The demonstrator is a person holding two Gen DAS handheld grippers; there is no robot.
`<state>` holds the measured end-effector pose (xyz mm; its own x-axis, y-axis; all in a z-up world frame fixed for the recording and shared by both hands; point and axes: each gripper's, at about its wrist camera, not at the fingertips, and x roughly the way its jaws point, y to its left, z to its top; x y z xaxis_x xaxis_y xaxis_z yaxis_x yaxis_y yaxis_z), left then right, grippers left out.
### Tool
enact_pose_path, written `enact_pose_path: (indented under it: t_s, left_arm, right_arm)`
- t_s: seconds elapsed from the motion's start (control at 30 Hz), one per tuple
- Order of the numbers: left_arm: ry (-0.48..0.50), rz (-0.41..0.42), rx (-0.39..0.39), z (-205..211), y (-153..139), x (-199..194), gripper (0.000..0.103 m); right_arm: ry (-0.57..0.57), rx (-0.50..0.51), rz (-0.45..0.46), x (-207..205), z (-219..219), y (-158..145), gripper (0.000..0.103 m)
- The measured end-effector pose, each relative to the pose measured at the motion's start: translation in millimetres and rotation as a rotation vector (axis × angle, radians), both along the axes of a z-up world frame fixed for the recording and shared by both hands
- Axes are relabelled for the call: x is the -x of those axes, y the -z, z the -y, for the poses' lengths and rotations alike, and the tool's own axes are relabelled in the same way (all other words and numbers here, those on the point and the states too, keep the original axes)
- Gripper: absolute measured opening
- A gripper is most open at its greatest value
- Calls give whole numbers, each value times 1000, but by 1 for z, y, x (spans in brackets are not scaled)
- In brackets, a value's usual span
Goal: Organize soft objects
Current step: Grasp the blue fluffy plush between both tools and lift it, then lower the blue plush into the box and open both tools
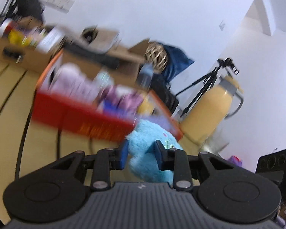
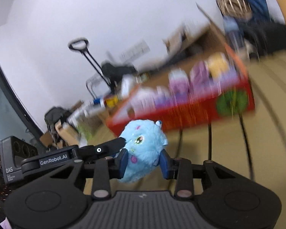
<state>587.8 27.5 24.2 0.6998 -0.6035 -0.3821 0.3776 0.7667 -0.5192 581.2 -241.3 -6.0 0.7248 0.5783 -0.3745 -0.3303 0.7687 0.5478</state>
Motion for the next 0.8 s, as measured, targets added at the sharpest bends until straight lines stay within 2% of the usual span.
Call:
enact_pose_path:
  t_s: [0.07, 0.13, 0.2, 0.27, 0.3, 0.33, 0.37, 0.4, 0.47, 0.57, 0.7, 0.8]
  left_arm:
    - [-10, 5, -14, 5, -23, -29, 29]
    - [-30, 5, -51, 10, -38, -67, 29]
    - [-50, -58, -88, 15, -37, -108, 29]
    - [-73, -135, -143, 21, -28, -151, 29]
    - [-78, -158, -200, 26, -21, -168, 20]
    - [-65, -185, -254, 32, -13, -181, 19]
    - [-51, -218, -327, 40, -2, -195, 19]
    - [-64, -252, -387, 46, 10, -204, 18]
    - [-46, -306, -490, 58, 31, -213, 9]
    - [-9, -281, -457, 51, 33, -207, 11]
    - [0, -209, -442, 40, 21, -188, 21]
    - [-1, -158, -409, 33, 1, -176, 25]
  right_arm:
    - [-6, 38, 27, -33, 2, -26, 35]
    - [-19, 68, 15, -76, 1, -41, 35]
    - [-38, 130, -30, -124, -6, -44, 35]
    - [-33, 194, -69, -169, -16, -36, 35]
    - [-46, 241, -95, -188, -22, -28, 33]
    - [-39, 269, -132, -207, -27, -17, 23]
    - [-40, 302, -171, -223, -33, -5, 23]
    - [-48, 331, -205, -233, -39, 7, 23]
    - [-77, 373, -261, -241, -49, 27, 22]
    - [-118, 398, -254, -235, -52, 30, 21]
    - [-127, 452, -226, -223, -48, 18, 23]
    - [-131, 439, -147, -203, -44, -5, 23]
